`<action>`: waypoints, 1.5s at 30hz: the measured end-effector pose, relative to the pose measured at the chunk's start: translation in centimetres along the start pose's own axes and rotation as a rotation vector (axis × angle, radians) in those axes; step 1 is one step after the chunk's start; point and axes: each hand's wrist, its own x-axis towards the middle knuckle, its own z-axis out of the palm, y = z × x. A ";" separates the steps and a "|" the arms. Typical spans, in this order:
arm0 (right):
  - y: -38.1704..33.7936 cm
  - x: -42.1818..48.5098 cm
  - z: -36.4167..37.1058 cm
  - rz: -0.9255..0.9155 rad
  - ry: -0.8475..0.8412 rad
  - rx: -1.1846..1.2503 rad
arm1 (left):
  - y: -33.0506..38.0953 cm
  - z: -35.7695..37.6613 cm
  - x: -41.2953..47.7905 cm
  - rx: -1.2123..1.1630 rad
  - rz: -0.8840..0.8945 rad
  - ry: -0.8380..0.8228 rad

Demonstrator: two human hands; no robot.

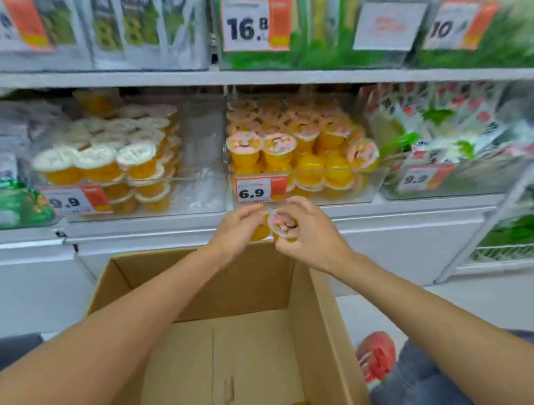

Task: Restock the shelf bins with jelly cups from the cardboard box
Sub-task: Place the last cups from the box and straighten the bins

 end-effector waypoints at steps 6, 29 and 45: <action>2.8 3.9 -8.8 0.026 0.407 0.036 | 8.5 3.0 3.0 0.653 0.535 0.266; 11.4 10.1 -9.8 -0.021 0.247 -0.260 | 9.4 7.8 11.1 1.193 0.680 0.350; 10.7 10.0 -8.4 -0.025 0.319 -0.259 | 9.0 7.3 10.7 1.155 0.628 0.335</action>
